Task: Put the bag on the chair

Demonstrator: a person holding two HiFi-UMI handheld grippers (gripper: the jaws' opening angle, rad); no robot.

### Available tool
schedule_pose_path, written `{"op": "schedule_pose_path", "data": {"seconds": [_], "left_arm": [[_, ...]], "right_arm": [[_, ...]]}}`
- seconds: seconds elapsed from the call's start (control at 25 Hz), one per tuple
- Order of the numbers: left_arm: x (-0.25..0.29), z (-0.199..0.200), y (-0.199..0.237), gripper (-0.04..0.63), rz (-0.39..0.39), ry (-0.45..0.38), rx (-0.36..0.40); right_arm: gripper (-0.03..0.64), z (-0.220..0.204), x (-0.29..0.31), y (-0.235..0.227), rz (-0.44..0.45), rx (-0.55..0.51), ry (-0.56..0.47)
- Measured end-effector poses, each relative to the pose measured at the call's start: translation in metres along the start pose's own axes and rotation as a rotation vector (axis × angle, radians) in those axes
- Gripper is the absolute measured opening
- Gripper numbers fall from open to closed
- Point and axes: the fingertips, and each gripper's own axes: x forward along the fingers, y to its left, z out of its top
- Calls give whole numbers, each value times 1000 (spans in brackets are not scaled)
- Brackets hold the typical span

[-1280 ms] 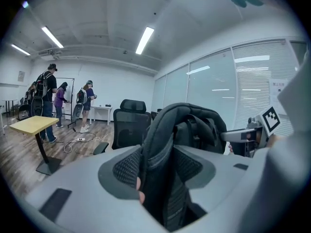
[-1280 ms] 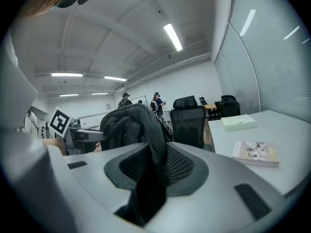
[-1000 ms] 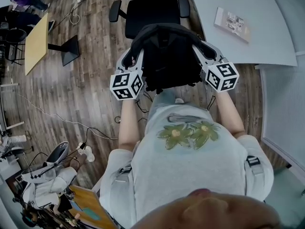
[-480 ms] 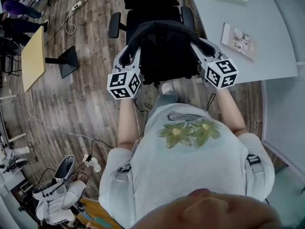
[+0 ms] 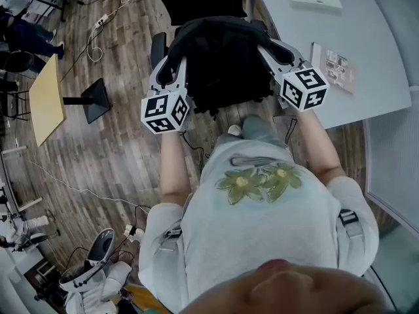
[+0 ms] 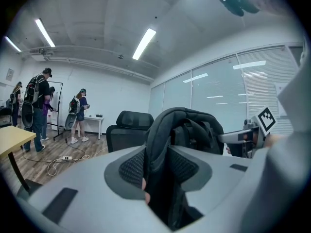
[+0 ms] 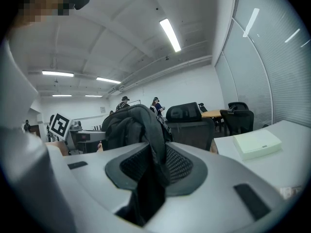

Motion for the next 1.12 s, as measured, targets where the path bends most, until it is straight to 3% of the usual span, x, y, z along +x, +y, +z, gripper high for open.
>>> {"op": "schedule_pose_path", "data": {"seconds": [0.2,0.52,1.12], "left_arm": [[11,2,7,150,9,-6,-4],[120,23,49,149,58,31,-24],[210,72,86,147,104,-35,20]], "right_arm": [[106,6,12,-7,7,-15,-8],[106,35,115,-83,55,19,25],[107,88,202,-141,106,-16,-16]]}}
